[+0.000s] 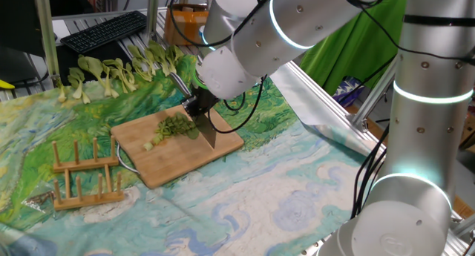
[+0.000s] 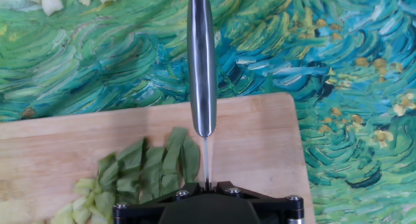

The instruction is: Chop the pakchoi

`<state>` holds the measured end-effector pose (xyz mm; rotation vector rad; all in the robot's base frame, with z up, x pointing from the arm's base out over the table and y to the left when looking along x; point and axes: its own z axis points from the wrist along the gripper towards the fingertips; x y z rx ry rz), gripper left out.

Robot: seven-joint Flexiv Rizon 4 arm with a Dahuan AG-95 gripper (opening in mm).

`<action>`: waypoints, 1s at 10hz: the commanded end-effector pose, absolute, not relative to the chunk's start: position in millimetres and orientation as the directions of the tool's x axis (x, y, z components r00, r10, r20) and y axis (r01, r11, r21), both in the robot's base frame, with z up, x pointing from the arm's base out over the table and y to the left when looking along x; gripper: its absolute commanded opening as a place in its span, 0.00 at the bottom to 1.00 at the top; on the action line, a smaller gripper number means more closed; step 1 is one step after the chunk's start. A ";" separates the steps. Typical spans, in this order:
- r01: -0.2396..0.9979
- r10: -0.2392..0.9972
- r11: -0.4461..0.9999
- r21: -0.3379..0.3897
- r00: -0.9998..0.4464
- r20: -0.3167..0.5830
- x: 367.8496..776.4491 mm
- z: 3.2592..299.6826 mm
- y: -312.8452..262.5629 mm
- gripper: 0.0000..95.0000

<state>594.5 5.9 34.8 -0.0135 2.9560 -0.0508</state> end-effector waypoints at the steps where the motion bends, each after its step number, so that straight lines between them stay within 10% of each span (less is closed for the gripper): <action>1: -0.013 -0.019 0.999 -0.030 -0.983 -0.184 602.0 23.2 4.8 0.00; 10: -0.008 -0.008 1.000 -0.005 -0.992 -0.129 632.3 25.6 11.2 0.00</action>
